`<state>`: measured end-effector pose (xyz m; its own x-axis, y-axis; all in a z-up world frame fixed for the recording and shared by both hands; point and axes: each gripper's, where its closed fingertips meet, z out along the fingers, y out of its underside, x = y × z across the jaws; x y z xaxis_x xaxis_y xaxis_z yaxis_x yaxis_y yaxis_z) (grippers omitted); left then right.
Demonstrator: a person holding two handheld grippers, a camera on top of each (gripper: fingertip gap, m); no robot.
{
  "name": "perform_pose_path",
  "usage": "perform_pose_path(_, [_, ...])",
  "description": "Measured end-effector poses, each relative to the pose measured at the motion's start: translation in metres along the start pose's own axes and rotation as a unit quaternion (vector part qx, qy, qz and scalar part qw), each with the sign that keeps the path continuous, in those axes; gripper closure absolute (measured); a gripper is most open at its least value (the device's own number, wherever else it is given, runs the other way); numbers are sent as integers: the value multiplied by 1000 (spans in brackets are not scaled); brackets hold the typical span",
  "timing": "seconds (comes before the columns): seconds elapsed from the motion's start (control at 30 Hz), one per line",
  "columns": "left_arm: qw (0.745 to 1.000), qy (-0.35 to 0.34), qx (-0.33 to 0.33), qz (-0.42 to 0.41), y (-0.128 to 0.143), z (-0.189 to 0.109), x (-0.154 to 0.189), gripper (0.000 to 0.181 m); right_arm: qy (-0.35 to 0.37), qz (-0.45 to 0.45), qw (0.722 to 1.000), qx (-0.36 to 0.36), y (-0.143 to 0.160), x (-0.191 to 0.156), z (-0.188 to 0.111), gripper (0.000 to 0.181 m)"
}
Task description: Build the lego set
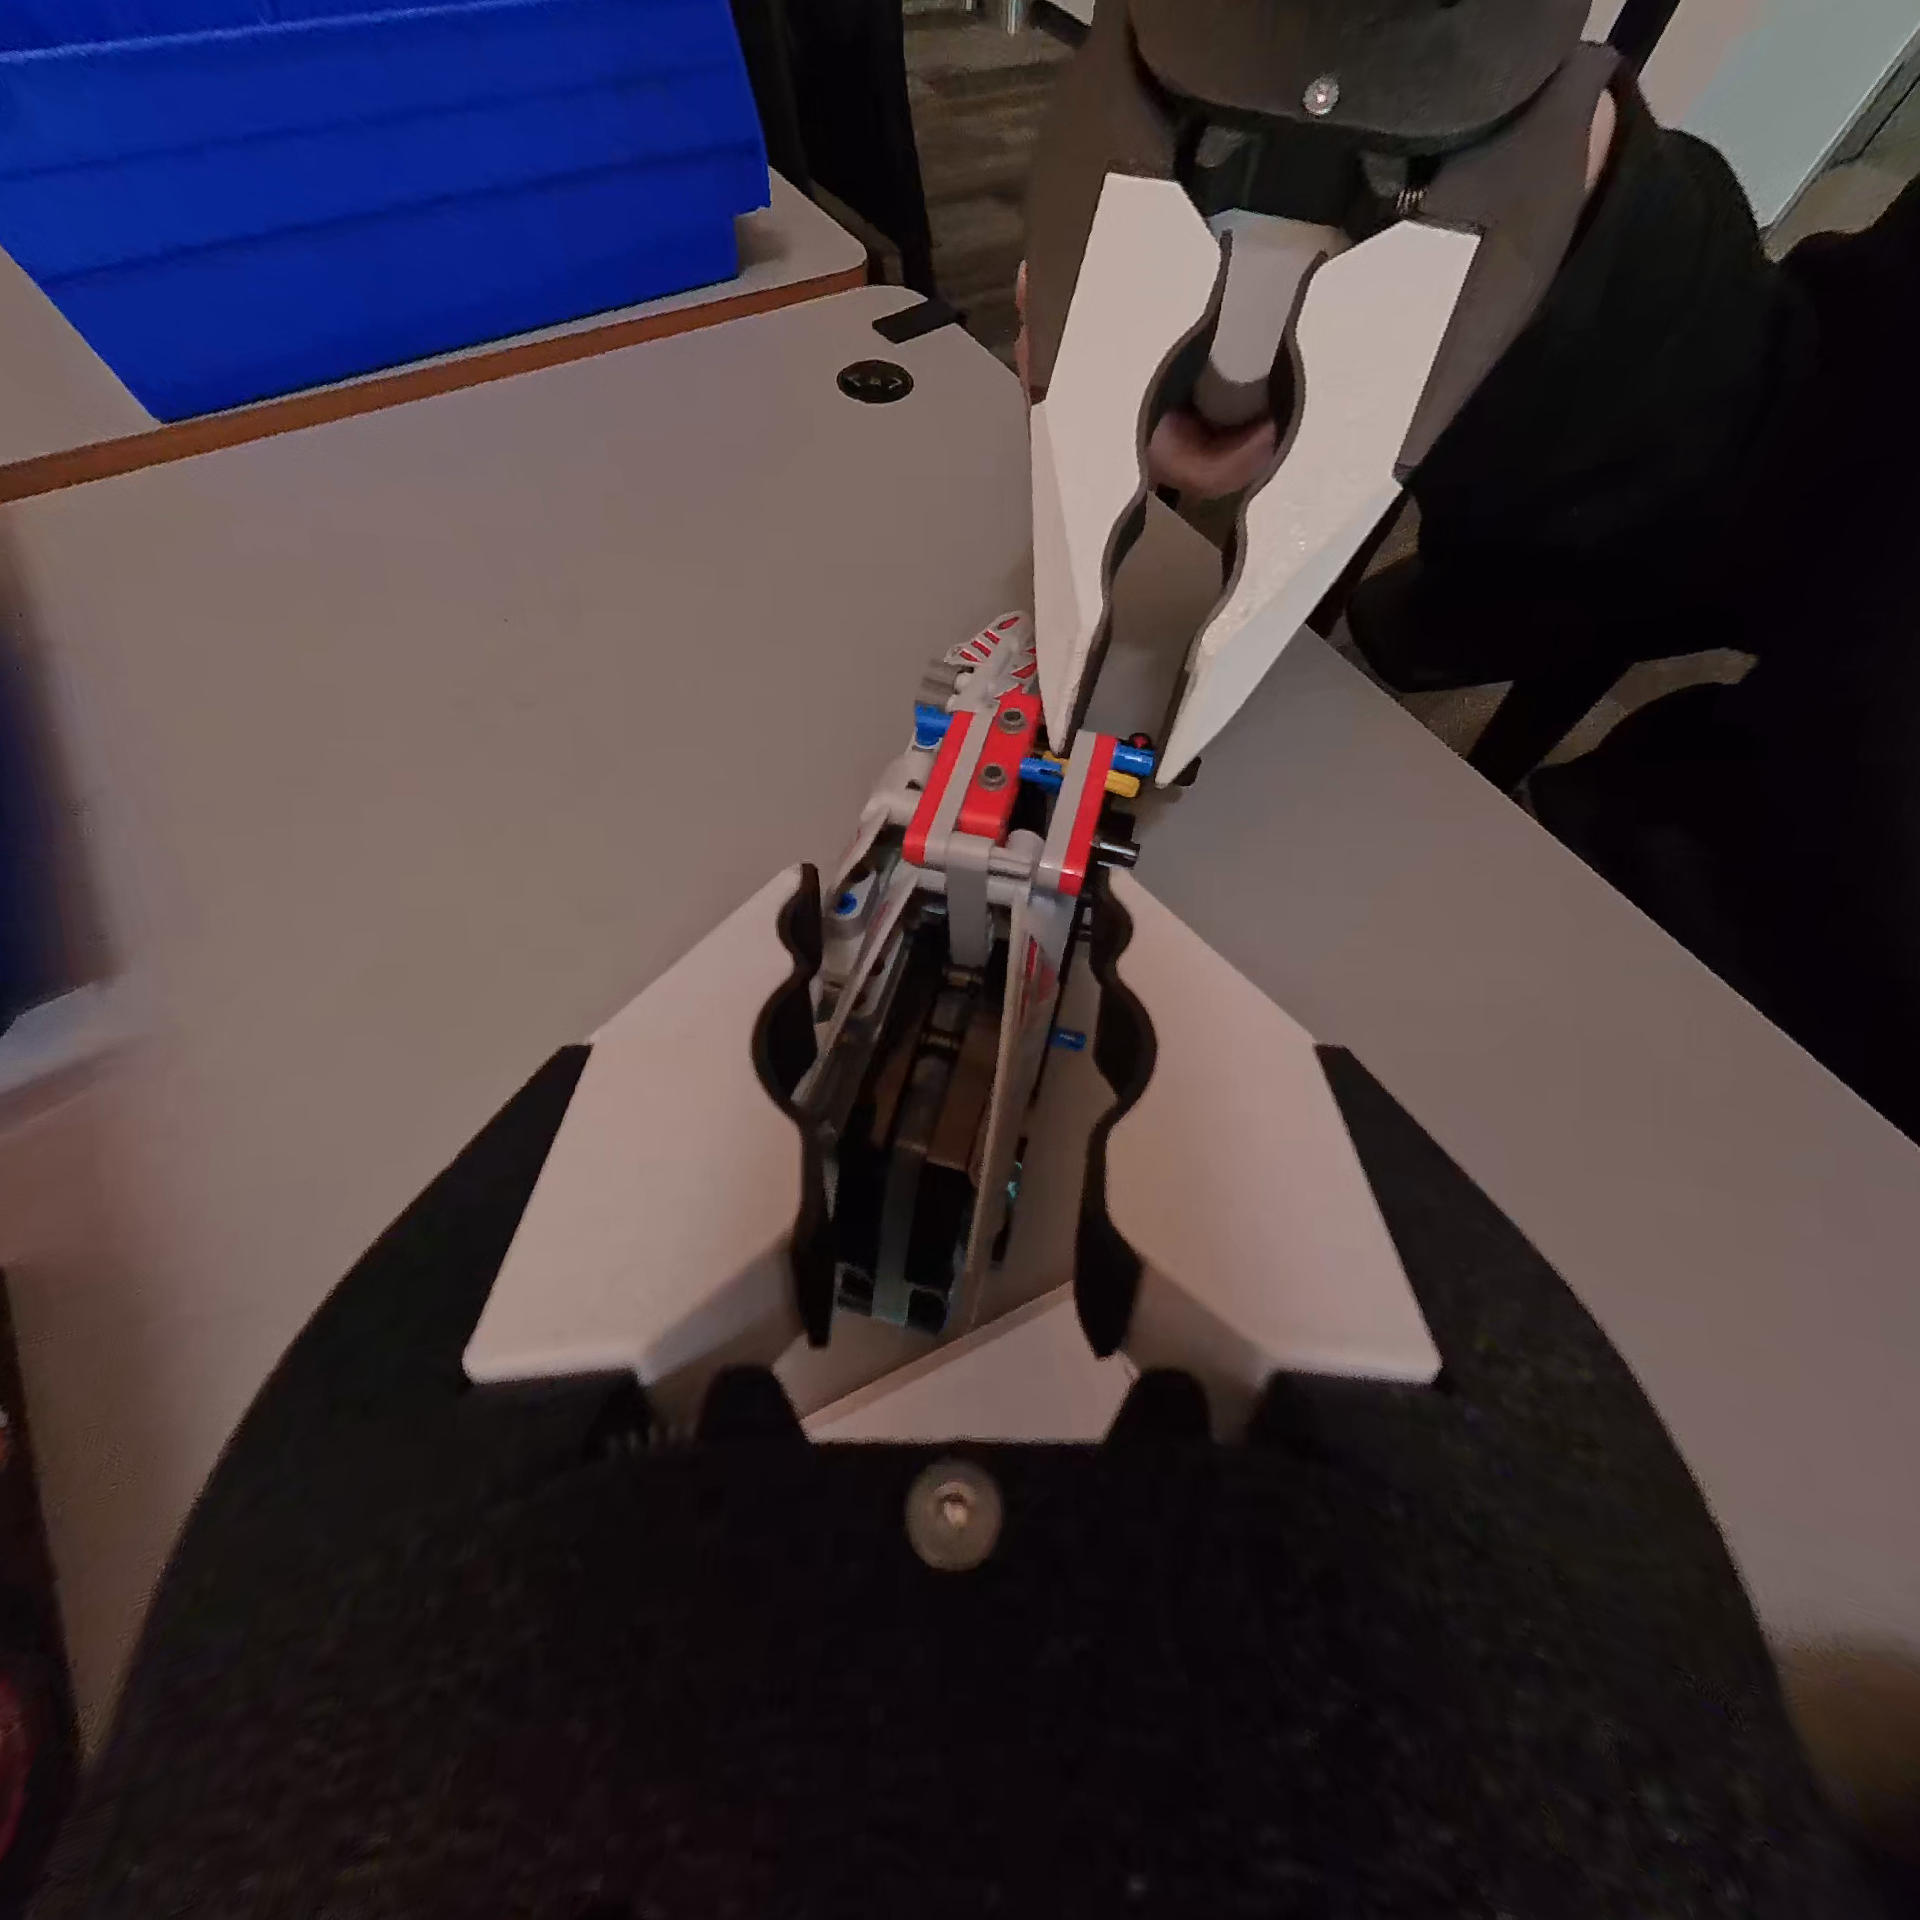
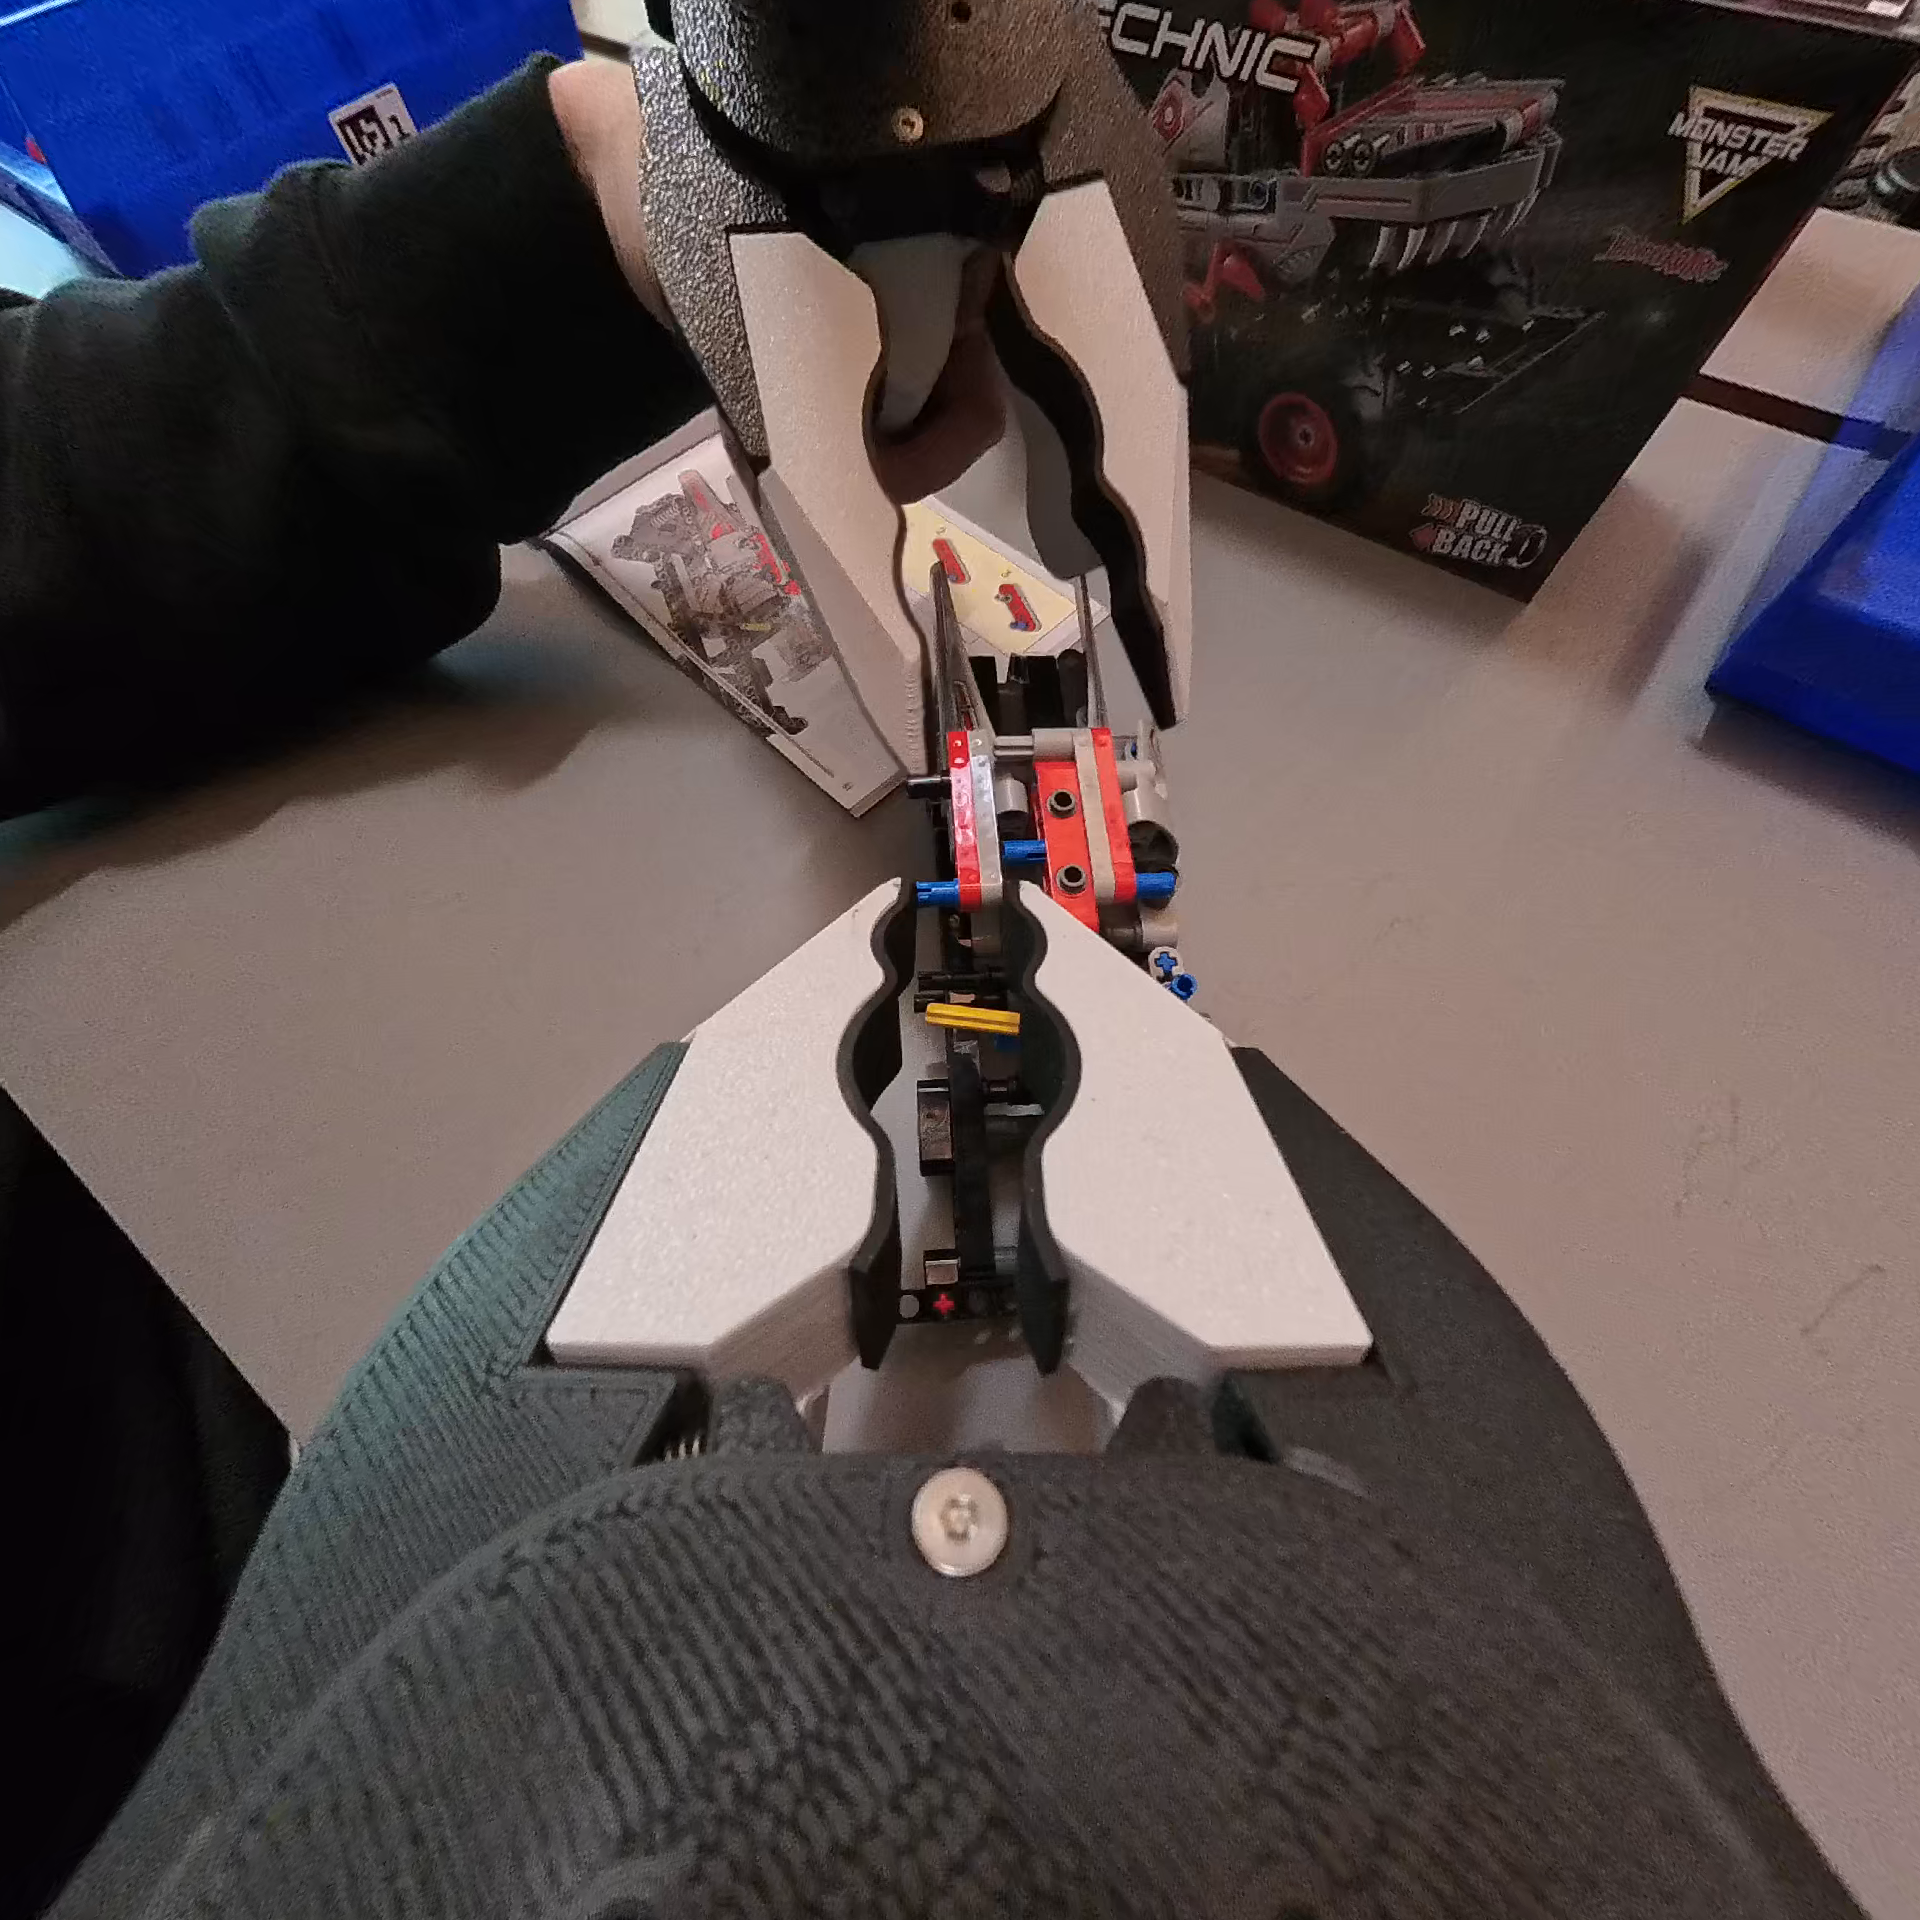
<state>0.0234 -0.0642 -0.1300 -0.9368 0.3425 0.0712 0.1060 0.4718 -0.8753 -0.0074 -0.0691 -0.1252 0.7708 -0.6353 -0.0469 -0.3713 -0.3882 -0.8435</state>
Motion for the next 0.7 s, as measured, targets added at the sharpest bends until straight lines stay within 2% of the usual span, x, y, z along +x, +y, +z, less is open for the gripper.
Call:
perform_pose_path(0.1, [1000, 10, 0, 2, -1, -2, 0, 138, 2, -1, 1000, 1, -1, 0, 0, 167])
perform_pose_path(0.37, [999, 44, -21, 9, -4, 1, -1, 139, 5, 4, 1000, 7, -3, 2, -2, 167])
perform_pose_path(0.7, [998, 36, -36, 28, -8, -3, 6, 147, 0, 11, 1000, 12, -3, 2, -1, 167])
